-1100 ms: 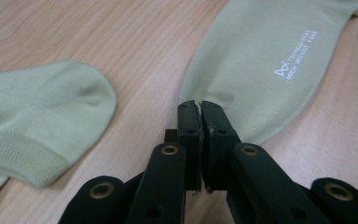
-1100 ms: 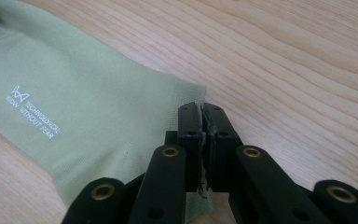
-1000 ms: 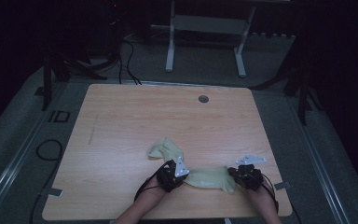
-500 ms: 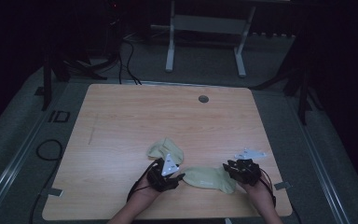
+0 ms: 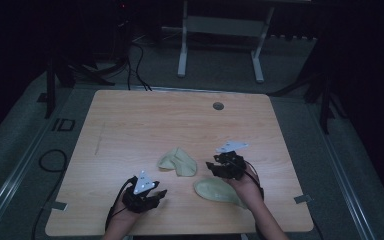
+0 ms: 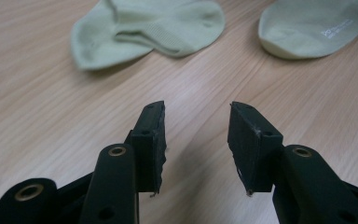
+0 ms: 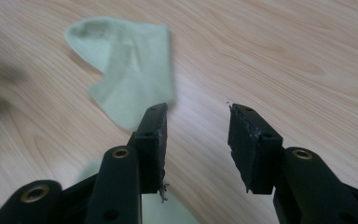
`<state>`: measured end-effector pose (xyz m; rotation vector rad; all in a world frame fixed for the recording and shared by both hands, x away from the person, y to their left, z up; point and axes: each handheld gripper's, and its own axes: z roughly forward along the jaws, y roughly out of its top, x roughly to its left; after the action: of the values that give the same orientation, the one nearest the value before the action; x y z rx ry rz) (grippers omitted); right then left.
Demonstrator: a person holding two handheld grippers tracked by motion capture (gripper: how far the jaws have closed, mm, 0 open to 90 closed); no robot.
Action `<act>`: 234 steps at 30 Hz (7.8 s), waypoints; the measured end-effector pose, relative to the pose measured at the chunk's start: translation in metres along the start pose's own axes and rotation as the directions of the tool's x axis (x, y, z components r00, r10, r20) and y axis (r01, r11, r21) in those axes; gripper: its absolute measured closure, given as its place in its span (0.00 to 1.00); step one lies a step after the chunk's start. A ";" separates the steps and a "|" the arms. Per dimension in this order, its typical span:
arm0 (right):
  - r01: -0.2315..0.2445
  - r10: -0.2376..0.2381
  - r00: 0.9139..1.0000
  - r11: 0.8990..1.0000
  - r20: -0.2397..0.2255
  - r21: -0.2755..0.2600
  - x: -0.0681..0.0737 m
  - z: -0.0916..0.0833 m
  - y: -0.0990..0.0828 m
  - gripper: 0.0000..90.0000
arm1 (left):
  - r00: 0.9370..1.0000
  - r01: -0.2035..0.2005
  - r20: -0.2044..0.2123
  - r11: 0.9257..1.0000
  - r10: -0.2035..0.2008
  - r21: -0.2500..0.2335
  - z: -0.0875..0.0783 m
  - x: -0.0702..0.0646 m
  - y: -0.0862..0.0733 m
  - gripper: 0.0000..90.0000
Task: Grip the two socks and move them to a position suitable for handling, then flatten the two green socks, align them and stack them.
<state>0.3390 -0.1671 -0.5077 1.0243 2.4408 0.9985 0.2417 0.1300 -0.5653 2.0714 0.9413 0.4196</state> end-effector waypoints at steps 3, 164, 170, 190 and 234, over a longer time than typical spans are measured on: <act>0.006 -0.006 1.000 1.000 -0.024 0.011 0.012 0.019 0.011 0.61 | 1.000 0.007 -0.008 1.000 -0.007 -0.013 -0.006 0.002 -0.006 0.62; -0.209 0.181 0.966 0.967 0.183 0.145 -0.107 0.002 -0.042 0.70 | 0.983 -0.180 0.065 0.976 0.173 0.123 0.129 -0.017 0.117 0.60; -0.175 0.161 0.978 0.979 0.134 0.104 -0.099 -0.022 -0.044 0.56 | 0.984 -0.143 0.121 0.984 0.130 0.104 0.099 -0.022 0.113 0.48; -0.110 0.100 0.993 0.980 0.070 0.163 -0.049 -0.057 -0.111 0.71 | 0.981 -0.130 0.165 0.973 0.099 0.193 0.099 -0.045 0.089 0.71; -0.209 0.188 0.972 0.965 0.141 0.159 -0.115 -0.024 -0.040 0.95 | 0.997 -0.069 0.058 0.976 0.058 0.206 0.135 -0.004 0.149 0.98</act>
<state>0.3868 -0.2809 -0.5171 1.3700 2.3898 0.7632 0.3876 -0.0046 -0.5322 2.2958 0.9224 0.3096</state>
